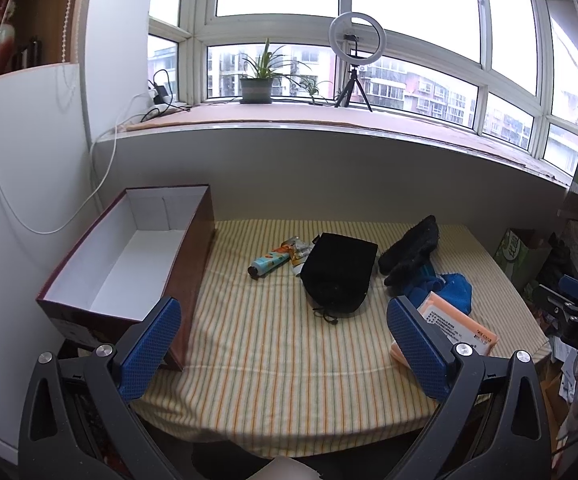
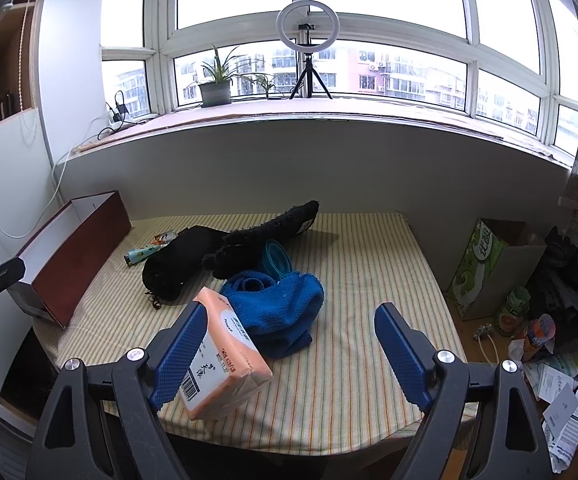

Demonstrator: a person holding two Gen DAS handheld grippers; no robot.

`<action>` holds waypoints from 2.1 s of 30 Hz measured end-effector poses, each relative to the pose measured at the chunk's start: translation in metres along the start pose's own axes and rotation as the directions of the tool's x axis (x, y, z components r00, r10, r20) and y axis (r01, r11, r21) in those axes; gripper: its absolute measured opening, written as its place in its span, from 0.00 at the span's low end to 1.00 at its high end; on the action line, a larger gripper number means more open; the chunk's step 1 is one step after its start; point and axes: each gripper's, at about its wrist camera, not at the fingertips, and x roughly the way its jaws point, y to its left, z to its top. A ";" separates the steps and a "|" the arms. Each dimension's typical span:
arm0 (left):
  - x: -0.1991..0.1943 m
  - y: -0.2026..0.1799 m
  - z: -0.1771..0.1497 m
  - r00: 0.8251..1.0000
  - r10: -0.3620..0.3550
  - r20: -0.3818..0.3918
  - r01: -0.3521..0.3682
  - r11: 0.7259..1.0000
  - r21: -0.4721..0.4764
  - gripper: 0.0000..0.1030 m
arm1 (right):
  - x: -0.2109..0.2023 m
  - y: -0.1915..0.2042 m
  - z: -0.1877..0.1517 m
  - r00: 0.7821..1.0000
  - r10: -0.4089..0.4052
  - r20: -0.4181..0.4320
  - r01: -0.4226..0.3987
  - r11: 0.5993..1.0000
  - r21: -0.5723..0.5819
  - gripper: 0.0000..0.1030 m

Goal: Organize soft objects

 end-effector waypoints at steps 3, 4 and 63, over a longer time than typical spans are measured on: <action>0.001 0.000 0.000 1.000 0.002 0.000 -0.002 1.000 -0.002 0.99 | 0.001 0.000 0.000 1.000 0.002 0.000 -0.002 1.000 -0.001 0.81; 0.001 0.000 0.000 1.000 0.003 -0.001 -0.003 1.000 -0.003 0.99 | 0.001 0.001 0.000 1.000 0.002 -0.001 -0.002 1.000 -0.002 0.81; 0.043 0.009 -0.049 0.971 -0.095 -0.219 0.084 0.995 -0.061 0.97 | 0.086 0.000 -0.051 0.866 0.400 -0.298 -0.363 0.915 0.175 0.47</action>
